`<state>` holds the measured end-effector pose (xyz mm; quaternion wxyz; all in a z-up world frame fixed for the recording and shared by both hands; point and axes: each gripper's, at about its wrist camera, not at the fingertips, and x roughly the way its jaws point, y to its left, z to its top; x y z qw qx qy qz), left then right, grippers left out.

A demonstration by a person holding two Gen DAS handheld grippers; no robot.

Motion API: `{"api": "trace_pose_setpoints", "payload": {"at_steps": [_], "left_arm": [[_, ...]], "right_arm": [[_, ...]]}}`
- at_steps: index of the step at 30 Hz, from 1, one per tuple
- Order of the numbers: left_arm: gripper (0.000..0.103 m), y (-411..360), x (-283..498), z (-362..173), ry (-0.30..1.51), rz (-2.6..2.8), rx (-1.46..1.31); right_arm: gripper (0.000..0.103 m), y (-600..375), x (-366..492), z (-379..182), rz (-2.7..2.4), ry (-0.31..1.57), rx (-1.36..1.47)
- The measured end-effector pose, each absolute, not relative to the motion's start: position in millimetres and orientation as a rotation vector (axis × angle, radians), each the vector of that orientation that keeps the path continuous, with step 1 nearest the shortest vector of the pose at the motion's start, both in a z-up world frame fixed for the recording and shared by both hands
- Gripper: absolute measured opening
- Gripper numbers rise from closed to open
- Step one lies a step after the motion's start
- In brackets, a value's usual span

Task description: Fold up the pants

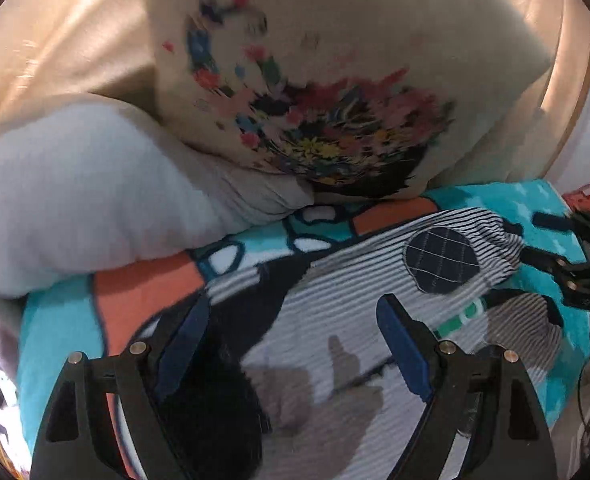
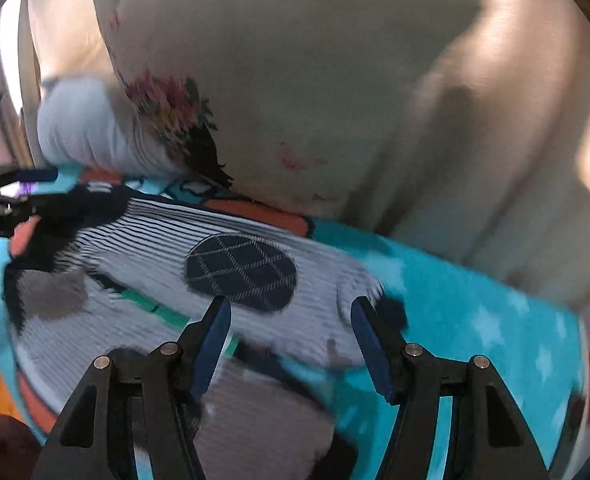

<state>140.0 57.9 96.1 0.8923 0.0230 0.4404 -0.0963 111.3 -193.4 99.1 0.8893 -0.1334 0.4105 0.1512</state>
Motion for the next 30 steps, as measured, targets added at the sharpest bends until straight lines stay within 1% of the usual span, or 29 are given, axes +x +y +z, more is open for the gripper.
{"api": "trace_pose_setpoints", "payload": {"at_steps": [3, 7, 15, 16, 17, 18, 19, 20, 21, 22, 23, 26, 30], "left_arm": [[0.085, 58, 162, 85, 0.934, -0.234, 0.082], [0.085, 56, 179, 73, 0.955, -0.301, 0.149], [0.085, 44, 209, 40, 1.039, -0.376, 0.266], [0.077, 42, 213, 34, 1.058, -0.37, 0.283], [0.054, 40, 215, 29, 1.086, -0.378, 0.291], [0.045, 40, 217, 26, 1.114, -0.4, 0.277], [0.037, 40, 216, 28, 1.108, -0.405, 0.259], [0.018, 40, 215, 30, 1.1, -0.401, 0.259], [0.01, 39, 213, 33, 1.103, -0.4, 0.26], [0.007, 39, 211, 35, 1.102, -0.394, 0.257], [0.007, 38, 208, 38, 1.093, -0.379, 0.26], [0.006, 33, 190, 50, 1.055, -0.333, 0.283], [0.006, 36, 145, 81, 0.972, -0.292, 0.247]], "right_arm": [[0.066, -173, 154, 83, 0.363, 0.903, -0.395], [0.066, -160, 185, 68, 0.438, 0.955, -0.475], [0.066, -146, 227, 40, 0.558, 1.017, -0.514], [0.066, -147, 230, 37, 0.571, 1.02, -0.504], [0.066, -146, 232, 35, 0.579, 1.02, -0.499], [0.064, -147, 232, 33, 0.581, 1.025, -0.489], [0.048, -149, 233, 34, 0.592, 1.042, -0.456], [0.037, -151, 235, 35, 0.617, 1.066, -0.411], [0.017, -154, 236, 37, 0.635, 1.091, -0.367], [0.013, -157, 236, 39, 0.628, 1.104, -0.345], [0.009, -159, 234, 42, 0.614, 1.1, -0.338], [0.007, -164, 222, 56, 0.582, 1.07, -0.333], [0.006, -171, 186, 83, 0.553, 1.004, -0.329]]}}
